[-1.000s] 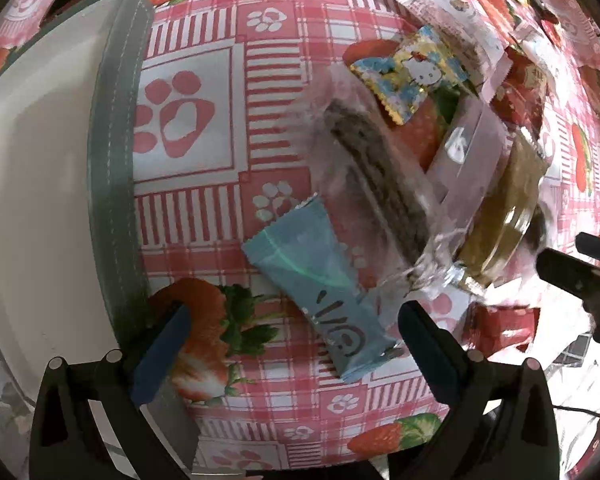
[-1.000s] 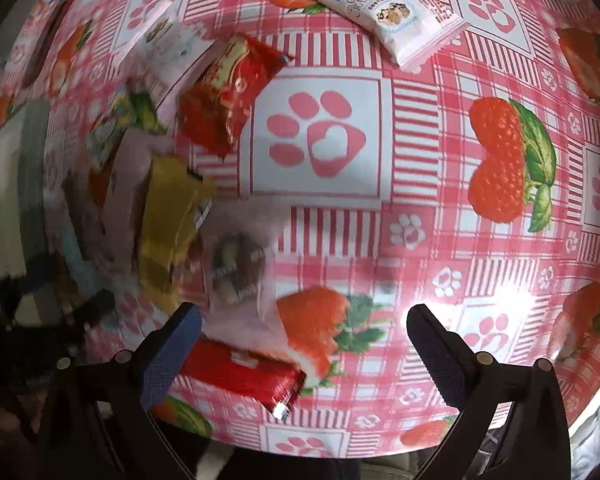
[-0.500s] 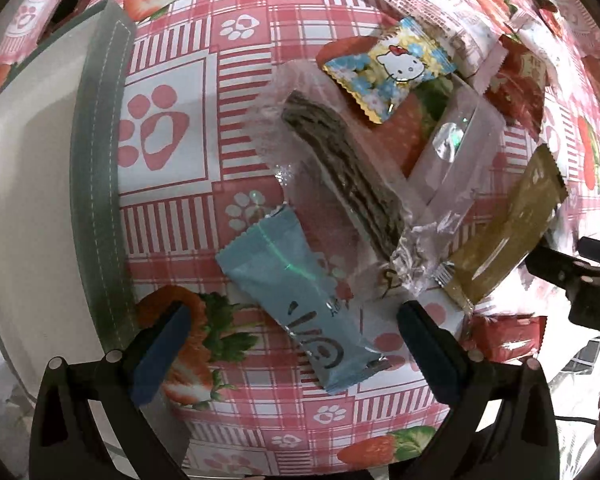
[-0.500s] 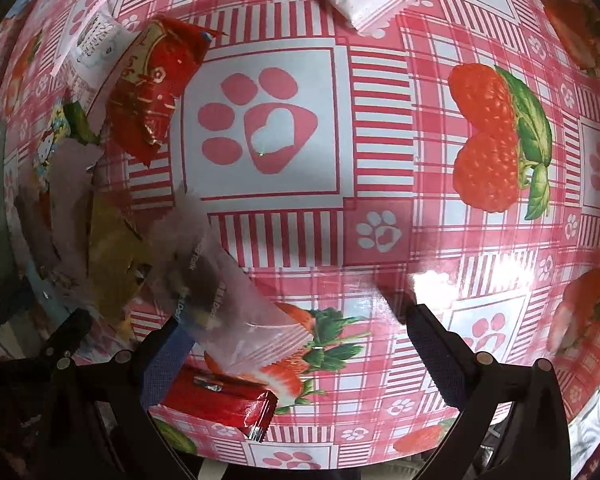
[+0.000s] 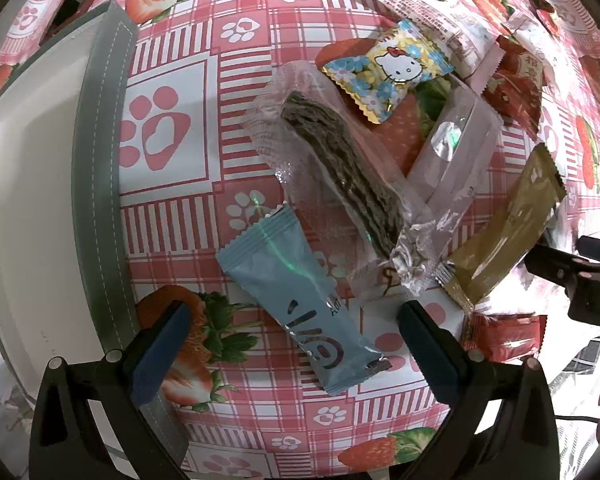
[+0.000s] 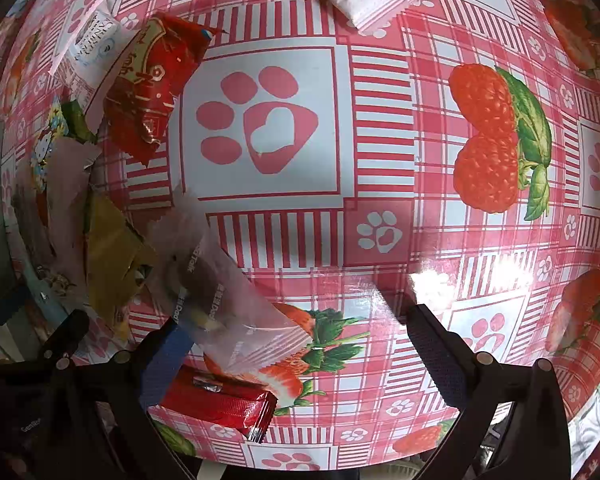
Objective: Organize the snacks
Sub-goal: 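Move the left tool over the snack pile beside the white tray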
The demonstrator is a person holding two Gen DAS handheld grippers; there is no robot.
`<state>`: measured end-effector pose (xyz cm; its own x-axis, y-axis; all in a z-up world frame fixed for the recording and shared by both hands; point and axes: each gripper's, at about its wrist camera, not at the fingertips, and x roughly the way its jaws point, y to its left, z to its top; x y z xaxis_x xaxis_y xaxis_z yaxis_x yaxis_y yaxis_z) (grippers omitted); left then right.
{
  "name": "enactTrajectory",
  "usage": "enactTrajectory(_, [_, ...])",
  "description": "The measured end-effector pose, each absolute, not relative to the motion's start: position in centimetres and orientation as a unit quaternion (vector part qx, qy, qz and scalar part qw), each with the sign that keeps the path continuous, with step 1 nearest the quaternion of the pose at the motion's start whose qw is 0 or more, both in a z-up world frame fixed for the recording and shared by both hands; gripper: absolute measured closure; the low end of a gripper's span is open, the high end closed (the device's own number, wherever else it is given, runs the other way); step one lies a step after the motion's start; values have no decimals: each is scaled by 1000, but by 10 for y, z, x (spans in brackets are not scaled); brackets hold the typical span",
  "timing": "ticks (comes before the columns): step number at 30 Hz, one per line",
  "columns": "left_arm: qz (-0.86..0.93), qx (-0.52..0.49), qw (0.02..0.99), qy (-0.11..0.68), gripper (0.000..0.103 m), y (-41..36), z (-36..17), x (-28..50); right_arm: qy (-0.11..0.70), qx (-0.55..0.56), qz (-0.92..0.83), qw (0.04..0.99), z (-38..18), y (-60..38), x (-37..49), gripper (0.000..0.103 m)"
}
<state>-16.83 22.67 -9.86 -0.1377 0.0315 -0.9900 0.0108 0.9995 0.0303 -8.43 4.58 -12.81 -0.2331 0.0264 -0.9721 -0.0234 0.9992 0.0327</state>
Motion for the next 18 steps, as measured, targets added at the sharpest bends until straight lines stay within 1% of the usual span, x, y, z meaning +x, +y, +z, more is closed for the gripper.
enactTrajectory(18, [6,14,657,754,0,226,-99,-168,765,0,13,644,-129,45,-118,0])
